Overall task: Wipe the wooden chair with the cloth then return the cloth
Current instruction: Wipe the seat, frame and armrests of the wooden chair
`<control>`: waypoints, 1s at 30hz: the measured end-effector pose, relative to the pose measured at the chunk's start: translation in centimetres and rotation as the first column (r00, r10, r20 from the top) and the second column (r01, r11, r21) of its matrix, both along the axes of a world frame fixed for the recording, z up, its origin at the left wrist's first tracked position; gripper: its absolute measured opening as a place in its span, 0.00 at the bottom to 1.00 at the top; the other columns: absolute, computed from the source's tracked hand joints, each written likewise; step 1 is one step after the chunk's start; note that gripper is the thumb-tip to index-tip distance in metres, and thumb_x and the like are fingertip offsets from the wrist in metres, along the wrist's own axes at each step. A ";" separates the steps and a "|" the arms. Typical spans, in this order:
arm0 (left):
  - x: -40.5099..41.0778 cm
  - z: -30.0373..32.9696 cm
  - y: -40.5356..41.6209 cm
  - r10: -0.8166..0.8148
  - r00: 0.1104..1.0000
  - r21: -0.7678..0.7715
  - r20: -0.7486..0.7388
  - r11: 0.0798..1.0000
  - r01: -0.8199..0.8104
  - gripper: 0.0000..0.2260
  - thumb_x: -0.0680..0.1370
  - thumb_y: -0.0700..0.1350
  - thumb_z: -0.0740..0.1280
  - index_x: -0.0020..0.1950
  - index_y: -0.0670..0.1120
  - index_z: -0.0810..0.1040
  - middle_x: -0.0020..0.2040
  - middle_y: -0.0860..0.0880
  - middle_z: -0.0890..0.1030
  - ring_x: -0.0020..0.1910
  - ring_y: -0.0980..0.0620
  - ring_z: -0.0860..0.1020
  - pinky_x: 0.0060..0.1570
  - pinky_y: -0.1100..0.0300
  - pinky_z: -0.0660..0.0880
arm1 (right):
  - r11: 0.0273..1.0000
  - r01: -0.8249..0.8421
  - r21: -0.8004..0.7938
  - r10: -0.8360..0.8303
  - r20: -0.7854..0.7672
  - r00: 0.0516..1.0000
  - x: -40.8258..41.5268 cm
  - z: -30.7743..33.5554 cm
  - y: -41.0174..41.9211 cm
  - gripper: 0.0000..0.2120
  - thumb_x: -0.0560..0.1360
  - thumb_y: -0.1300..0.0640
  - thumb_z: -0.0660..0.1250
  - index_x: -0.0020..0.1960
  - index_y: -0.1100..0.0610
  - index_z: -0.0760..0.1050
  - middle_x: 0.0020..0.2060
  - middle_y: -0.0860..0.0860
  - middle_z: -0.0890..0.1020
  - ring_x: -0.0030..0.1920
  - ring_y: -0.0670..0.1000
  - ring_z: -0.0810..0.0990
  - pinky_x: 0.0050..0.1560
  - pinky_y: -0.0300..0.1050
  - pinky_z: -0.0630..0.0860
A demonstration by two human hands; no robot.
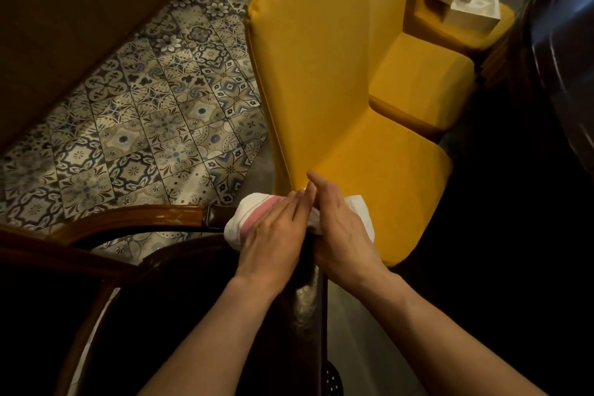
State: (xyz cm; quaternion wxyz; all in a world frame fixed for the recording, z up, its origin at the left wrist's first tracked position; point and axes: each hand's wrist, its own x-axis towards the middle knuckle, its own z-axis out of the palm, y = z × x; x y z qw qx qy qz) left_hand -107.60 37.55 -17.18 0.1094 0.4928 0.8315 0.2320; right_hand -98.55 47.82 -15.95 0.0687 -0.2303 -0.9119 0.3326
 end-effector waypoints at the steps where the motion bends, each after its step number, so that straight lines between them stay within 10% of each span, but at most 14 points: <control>1: -0.5 0.5 -0.3 -0.009 1.000 0.013 -0.026 1.000 0.010 0.28 0.78 0.38 0.57 0.79 0.45 0.61 0.76 0.44 0.69 0.75 0.47 0.67 0.75 0.53 0.62 | 1.000 0.009 0.006 -0.009 -0.013 1.000 -0.2 0.2 -0.1 0.49 0.67 0.67 0.75 0.78 0.51 0.51 0.69 0.53 0.70 0.61 0.54 0.76 0.56 0.51 0.79; 10: -8.4 2.6 -7.4 0.128 0.971 0.043 -0.200 0.992 -0.122 0.34 0.70 0.26 0.64 0.73 0.49 0.73 0.73 0.45 0.74 0.71 0.44 0.73 0.72 0.48 0.67 | 0.979 -0.015 0.202 -0.015 0.150 0.989 -3.1 0.0 -2.6 0.55 0.66 0.25 0.64 0.80 0.55 0.46 0.79 0.54 0.60 0.78 0.56 0.58 0.76 0.58 0.56; 17: -13.3 -0.5 -15.6 0.131 0.980 -0.139 -0.150 0.978 -0.152 0.44 0.65 0.22 0.68 0.76 0.54 0.68 0.76 0.47 0.69 0.74 0.40 0.67 0.74 0.45 0.62 | 0.964 -0.104 0.246 0.022 0.313 0.949 -5.7 -2.7 -5.2 0.56 0.69 0.30 0.69 0.80 0.56 0.42 0.81 0.53 0.53 0.80 0.55 0.48 0.78 0.56 0.46; 22: -12.2 -2.4 -15.2 0.069 0.989 -0.290 -0.128 0.951 -0.104 0.50 0.66 0.35 0.67 0.79 0.65 0.46 0.82 0.57 0.49 0.81 0.42 0.46 0.76 0.35 0.44 | 0.924 -0.177 0.339 0.053 0.344 0.937 -5.7 -3.7 -5.5 0.53 0.70 0.30 0.68 0.81 0.52 0.44 0.81 0.51 0.52 0.80 0.54 0.45 0.78 0.59 0.44; 30: -10.5 -4.2 -13.0 0.044 0.967 -0.292 -0.251 0.949 -0.119 0.43 0.74 0.40 0.64 0.81 0.55 0.41 0.83 0.53 0.45 0.80 0.50 0.39 0.74 0.33 0.42 | 0.902 -0.206 0.379 0.040 0.403 0.914 -5.5 -4.4 -5.7 0.58 0.67 0.27 0.68 0.81 0.51 0.40 0.81 0.52 0.48 0.80 0.55 0.41 0.78 0.61 0.43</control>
